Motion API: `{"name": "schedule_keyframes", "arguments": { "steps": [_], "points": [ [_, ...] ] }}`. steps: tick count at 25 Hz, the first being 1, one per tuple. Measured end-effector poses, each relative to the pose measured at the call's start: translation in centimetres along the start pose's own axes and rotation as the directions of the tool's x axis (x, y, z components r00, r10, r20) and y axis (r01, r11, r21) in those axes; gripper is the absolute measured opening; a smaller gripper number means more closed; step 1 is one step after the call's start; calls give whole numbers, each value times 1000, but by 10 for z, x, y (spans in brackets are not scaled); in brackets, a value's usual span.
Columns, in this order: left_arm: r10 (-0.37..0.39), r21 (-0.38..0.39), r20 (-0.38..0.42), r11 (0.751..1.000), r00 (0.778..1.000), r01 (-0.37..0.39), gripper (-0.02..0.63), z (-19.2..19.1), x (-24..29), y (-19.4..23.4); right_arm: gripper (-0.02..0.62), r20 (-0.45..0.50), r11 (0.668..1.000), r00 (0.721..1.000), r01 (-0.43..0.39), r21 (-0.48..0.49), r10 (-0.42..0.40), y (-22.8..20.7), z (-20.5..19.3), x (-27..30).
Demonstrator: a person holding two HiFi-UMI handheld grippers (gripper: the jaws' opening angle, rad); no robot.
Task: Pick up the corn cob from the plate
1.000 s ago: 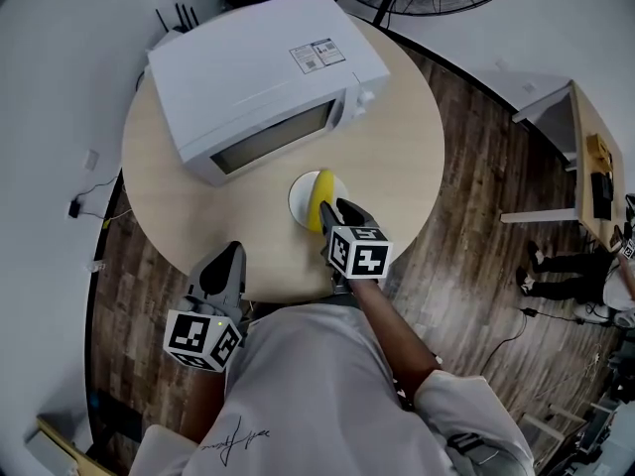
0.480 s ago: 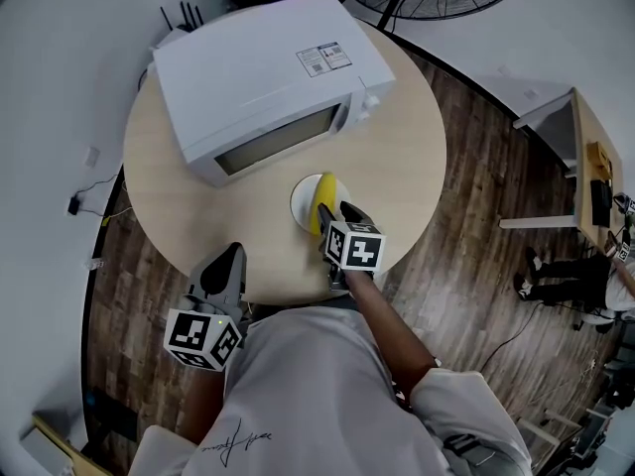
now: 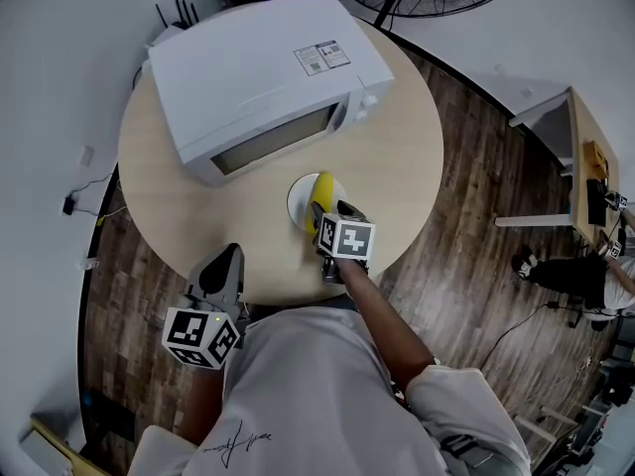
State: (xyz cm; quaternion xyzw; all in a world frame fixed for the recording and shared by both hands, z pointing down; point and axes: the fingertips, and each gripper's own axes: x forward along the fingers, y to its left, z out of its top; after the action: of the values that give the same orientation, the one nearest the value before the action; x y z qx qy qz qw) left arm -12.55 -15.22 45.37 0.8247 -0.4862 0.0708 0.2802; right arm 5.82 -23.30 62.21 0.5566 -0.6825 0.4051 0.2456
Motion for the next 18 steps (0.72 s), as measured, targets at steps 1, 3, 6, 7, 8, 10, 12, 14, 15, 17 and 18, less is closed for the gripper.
{"name": "schedule_keyframes", "arguments": {
  "steps": [1, 3, 6, 7, 8, 10, 12, 14, 15, 17, 18],
  "points": [
    [3, -10, -1, 1000, 1000, -3, -2, -1, 0, 2, 261, -4, 1000, 1000, 3, 0, -3, 0, -1, 2],
    [10, -23, -1, 1000, 1000, -10, -2, -1, -1, 5, 264, -11, 1000, 1000, 6, -1, -6, 0, -1, 6],
    [22, -31, -2, 999, 1000, -22, -2, -1, -3, 9, 272, -25, 1000, 1000, 14, -2, -14, 0, -2, 14],
    [26, -34, -4, 999, 1000, -26, -2, -1, -3, 10, 272, -32, 1000, 999, 18, -4, -18, -1, -2, 17],
    [29, -37, -6, 999, 1000, -29, -2, -2, -4, 11, 272, -39, 1000, 999, 22, -8, -22, -1, -3, 21],
    [35, -42, -10, 998, 999, -35, -2, -3, -4, 13, 272, -53, 999, 998, 31, -13, -32, -3, -4, 27],
    [39, -46, -18, 998, 999, -39, -2, -6, -4, 15, 272, -68, 999, 997, 41, 0, -41, -6, -5, 34],
    [40, -50, -24, 998, 999, -41, -2, -8, -4, 16, 273, -84, 999, 995, 51, 17, -49, -9, -8, 40],
    [40, -53, -25, 998, 999, -41, -2, -8, -3, 16, 273, -91, 998, 994, 56, 22, -53, -10, -10, 42],
    [38, -57, -25, 998, 999, -39, -2, -7, -3, 17, 273, -101, 998, 993, 63, 24, -61, -11, -13, 46],
    [37, -59, -23, 998, 999, -39, -2, -6, -3, 17, 273, -103, 997, 993, 66, 26, -63, -11, -14, 48]
  ]
}}
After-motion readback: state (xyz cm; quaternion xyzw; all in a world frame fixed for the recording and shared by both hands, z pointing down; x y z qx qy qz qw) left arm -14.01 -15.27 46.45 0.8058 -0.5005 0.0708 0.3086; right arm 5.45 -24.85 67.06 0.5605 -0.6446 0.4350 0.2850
